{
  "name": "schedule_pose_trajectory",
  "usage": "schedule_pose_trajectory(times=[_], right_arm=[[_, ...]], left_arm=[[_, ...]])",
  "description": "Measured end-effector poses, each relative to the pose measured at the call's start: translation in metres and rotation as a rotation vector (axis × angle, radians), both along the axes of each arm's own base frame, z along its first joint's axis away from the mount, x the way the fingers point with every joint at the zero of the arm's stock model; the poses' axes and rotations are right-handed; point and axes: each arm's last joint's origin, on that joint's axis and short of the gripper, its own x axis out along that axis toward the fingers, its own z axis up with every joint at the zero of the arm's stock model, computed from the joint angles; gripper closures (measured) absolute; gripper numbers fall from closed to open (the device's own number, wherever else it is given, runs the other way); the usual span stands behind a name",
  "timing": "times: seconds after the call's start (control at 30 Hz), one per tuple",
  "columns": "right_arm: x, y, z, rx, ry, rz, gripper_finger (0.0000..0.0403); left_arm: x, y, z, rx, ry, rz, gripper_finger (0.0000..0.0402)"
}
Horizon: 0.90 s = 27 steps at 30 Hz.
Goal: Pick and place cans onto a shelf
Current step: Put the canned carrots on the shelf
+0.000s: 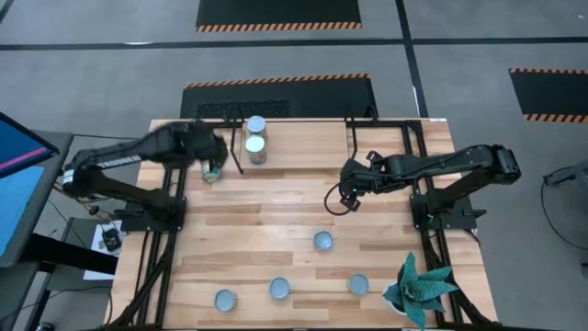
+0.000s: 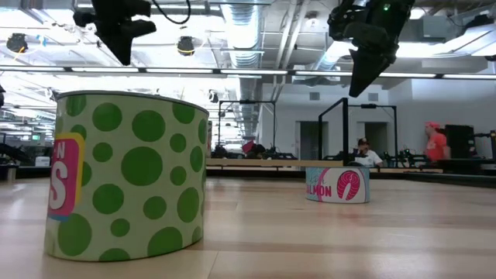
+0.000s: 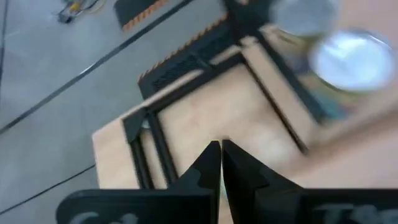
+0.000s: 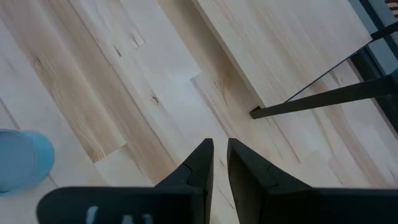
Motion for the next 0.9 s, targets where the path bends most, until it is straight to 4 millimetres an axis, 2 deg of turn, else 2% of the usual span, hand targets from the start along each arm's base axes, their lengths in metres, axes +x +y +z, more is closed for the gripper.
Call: schedule_pose_trajectory(times=[0.2, 0.43, 0.67, 0.9], right_arm=[[0.004, 0.001, 0.001, 0.012, -0.052, -0.019, 0.0333], [0.003, 0.010, 0.001, 0.007, -0.044, 0.018, 0.0333], [0.000, 0.018, -0.003, -0.002, -0.022, 0.052, 0.0333], [-0.009, 0.027, -0.024, -0.001, 0.056, 0.066, 0.0333]], left_arm=[[-0.010, 0.061, 0.003, 0.032, 0.027, 0.090, 0.0401], [-0.044, 0.116, -0.009, -0.169, 0.032, 0.185, 0.0401], [-0.032, 0.139, -0.036, -0.306, 0.148, 0.108, 0.0401], [-0.030, 0.156, -0.059, -0.416, 0.282, 0.074, 0.0402]])
